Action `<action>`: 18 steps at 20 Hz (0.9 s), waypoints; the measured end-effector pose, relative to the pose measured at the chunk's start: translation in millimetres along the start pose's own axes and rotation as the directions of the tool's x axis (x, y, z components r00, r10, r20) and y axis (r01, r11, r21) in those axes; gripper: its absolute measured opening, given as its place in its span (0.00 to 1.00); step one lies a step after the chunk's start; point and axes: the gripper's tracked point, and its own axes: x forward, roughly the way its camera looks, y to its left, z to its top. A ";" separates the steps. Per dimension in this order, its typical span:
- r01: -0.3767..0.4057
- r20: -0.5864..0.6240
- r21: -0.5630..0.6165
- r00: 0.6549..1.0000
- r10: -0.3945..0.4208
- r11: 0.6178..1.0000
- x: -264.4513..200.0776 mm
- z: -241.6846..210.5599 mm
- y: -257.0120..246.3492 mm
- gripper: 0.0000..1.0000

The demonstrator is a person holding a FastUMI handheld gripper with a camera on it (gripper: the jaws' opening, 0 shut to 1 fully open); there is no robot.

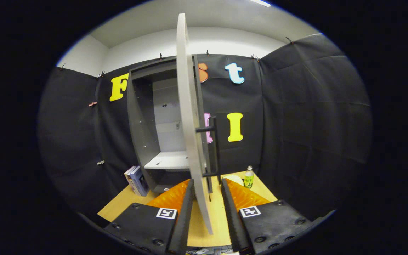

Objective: Open the shoe cabinet door, grab the shoes and put them into the shoe cabinet, then close the shoe cabinet door.

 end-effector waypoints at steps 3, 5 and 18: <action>-0.042 -0.059 0.005 0.997 0.043 0.999 -4.6 -40.1 29.4 0.68; -0.061 -0.108 0.017 0.992 0.063 0.998 -0.4 -68.8 53.6 0.82; -0.124 -0.434 0.070 0.889 0.142 0.990 82.5 -310.1 158.5 0.98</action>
